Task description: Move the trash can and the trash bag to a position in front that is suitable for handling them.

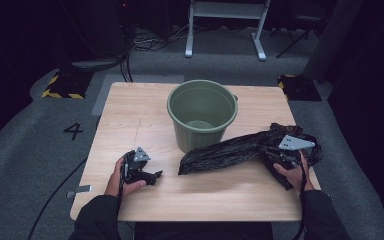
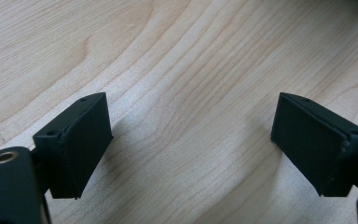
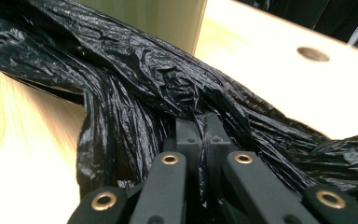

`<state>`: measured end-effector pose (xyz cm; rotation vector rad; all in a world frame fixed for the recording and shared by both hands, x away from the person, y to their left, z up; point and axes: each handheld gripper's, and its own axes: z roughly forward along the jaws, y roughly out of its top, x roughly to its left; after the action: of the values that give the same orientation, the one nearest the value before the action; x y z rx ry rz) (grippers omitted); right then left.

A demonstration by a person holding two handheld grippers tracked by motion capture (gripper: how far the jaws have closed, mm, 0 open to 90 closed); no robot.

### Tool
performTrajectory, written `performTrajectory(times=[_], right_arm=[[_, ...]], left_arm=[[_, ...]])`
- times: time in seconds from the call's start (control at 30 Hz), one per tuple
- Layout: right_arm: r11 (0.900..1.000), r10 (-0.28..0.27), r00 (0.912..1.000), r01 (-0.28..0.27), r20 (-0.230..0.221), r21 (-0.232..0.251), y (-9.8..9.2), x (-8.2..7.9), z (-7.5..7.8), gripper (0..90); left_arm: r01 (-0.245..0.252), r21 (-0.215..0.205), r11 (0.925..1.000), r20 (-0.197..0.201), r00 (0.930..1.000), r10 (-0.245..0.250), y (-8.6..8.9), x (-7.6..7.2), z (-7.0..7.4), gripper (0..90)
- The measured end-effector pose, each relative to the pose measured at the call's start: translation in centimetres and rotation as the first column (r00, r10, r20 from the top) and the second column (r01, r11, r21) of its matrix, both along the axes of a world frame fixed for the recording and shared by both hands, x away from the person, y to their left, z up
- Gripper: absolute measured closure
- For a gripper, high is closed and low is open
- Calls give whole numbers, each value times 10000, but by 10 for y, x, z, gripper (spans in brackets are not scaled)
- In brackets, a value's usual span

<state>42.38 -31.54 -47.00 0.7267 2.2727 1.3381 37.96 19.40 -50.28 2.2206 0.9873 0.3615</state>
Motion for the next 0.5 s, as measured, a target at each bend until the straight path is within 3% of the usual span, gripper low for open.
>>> performTrajectory(times=[0.23, 0.5], right_arm=[[9988, -23, 9973, -13, 739, 484, 0, -7, 14, 893], [9958, -230, 9960, 152, 867, 901, -1, -9, 21, 893]], left_arm=[[-3, 30, 10000, -59, 10000, 3, 1, 3, 0, 113], [-2, 6, 10000, -13, 10000, 2, 1, 5, 0, 113]])
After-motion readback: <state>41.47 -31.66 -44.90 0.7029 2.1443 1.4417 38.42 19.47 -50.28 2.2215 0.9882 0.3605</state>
